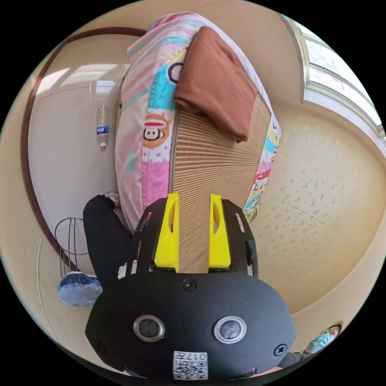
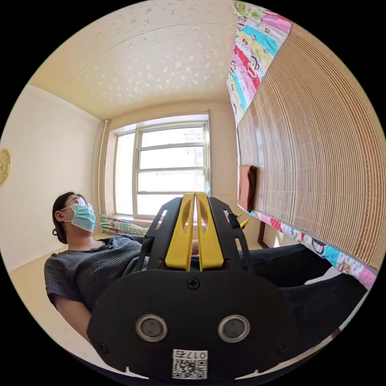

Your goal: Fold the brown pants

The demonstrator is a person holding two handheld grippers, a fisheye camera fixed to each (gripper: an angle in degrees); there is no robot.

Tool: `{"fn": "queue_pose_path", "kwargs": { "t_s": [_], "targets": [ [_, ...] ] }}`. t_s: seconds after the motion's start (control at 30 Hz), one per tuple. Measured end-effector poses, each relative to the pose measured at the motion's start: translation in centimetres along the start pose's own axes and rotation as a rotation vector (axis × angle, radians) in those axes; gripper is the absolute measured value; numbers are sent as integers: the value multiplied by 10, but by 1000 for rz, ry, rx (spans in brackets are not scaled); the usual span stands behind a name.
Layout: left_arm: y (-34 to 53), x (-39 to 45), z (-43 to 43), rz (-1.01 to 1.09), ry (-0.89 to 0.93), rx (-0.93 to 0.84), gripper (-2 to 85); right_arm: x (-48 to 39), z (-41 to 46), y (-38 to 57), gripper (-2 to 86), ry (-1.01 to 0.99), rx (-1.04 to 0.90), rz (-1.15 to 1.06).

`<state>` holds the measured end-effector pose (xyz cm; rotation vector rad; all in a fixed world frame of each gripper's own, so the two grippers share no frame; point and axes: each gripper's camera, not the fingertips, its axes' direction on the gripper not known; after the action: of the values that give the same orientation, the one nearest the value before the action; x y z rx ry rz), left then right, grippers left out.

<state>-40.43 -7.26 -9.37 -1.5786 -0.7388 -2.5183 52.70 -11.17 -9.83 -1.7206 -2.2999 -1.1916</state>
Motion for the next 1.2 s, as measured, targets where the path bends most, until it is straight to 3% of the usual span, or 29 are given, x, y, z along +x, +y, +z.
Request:
{"fn": "queue_pose_path", "kwargs": {
  "t_s": [0.17, 0.33, 0.47, 0.53, 0.6, 0.67, 0.83, 0.9, 0.97, 1.03, 1.1, 1.2],
  "targets": [
    [-80, -9, -18, -133, 175, 91, 158, 18, 3, 15, 5, 28, 13, 106],
    [-101, -28, -19, -324, 348, 209, 159, 10, -20, 21, 5, 164, 38, 130],
    [-87, -34, -24, -467, 409, 239, 85, 10, -31, 21, 4, 187, 79, 131],
    [-82, -24, -29, -392, 606, 281, 52, 13, -31, 21, 4, 196, 82, 132],
    [-93, 12, -39, -178, 870, 241, 47, 16, -29, 19, 3, 210, 76, 130],
    [-107, 63, -60, 34, 861, 186, 46, 21, -28, 15, 3, 237, 55, 142],
    [-84, 269, -88, 768, 538, -56, 45, 30, -28, -5, 5, 279, 12, 131],
    [8, 364, -72, 1221, 298, -191, 45, 35, -28, -16, 5, 272, 14, 123],
    [90, 401, -43, 1480, 214, -338, 46, 40, -26, -31, 5, 225, 14, 104],
    [159, 409, -5, 1580, 258, -527, 47, 43, -24, -42, 5, 208, 2, 90],
    [239, 390, 63, 1545, 340, -788, 50, 45, -24, -52, 5, 220, -16, 76],
    [329, 334, 148, 1447, 252, -1068, 55, 47, -30, -62, 4, 257, -22, 49]
  ]
}}
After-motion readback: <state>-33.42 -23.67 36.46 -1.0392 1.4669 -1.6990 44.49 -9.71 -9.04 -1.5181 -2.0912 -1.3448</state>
